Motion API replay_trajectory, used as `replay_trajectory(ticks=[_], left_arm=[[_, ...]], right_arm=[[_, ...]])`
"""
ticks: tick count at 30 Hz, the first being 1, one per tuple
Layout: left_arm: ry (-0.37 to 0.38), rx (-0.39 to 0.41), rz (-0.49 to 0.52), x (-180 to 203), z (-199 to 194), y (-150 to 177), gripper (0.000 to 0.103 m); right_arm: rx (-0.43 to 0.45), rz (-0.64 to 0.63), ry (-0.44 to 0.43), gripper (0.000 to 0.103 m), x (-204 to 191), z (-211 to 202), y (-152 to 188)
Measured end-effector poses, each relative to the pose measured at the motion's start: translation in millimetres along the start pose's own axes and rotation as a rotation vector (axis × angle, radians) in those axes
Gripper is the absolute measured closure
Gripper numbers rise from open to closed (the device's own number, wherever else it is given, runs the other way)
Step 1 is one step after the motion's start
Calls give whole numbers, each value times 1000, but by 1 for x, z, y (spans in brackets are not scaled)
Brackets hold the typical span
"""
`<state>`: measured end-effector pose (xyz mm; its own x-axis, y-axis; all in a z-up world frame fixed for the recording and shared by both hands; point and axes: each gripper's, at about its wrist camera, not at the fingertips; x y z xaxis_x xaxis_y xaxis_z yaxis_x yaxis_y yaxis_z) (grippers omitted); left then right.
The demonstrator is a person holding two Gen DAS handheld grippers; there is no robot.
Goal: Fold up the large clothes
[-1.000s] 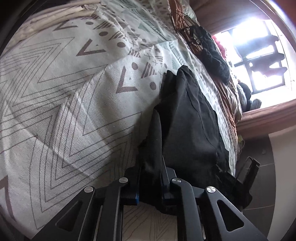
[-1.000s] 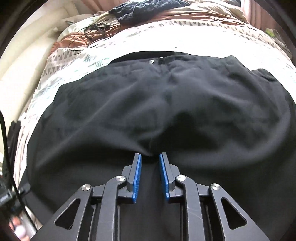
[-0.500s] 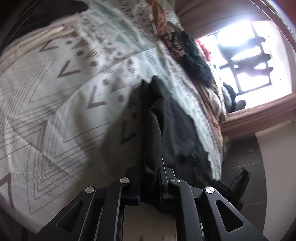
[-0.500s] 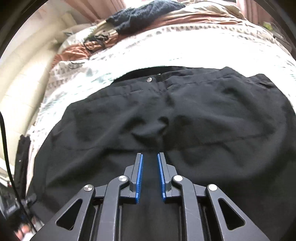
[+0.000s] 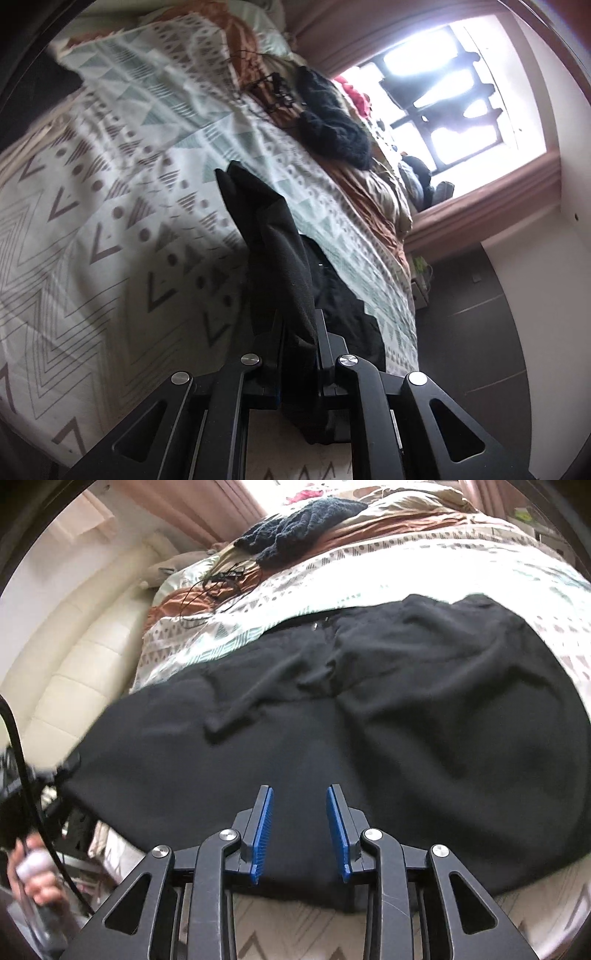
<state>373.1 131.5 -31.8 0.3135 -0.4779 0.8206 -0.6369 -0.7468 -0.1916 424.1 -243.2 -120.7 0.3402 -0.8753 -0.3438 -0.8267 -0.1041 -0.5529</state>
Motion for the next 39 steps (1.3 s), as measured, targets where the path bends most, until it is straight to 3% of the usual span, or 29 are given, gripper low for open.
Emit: replay_trajectory(ticks=[9,15,19,23,31,39], left_arm=[[-6,-25,104,49,16,22,92],[22,-55,186,95,27,43,92],[45,-78,237,127,37,57,92],[58,-110,279,155,55,74,92],[36,-176,336,195,106,118,92],[14,-268,364,219,158,168,92]], right_arm=[[-69,40,-27,72,-2,35,53],[-77,59,-51,72,4,47,63],[-96,73,-100,73,15,36,58],[-53,118,-150,73,30,11,53],[47,145,-107,73,72,-47,51],[82,196,-73,73,119,-78,61]])
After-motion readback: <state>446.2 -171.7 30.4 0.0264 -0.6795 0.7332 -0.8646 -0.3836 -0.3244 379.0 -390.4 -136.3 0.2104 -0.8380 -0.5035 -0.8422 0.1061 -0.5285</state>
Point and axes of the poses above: each gripper's, at about its wrist camera, not at the fingertips, and z roughly the way its jaws point, x to its right, y to its underside, and after that the axes turned 12 degrees about -z, right-handed
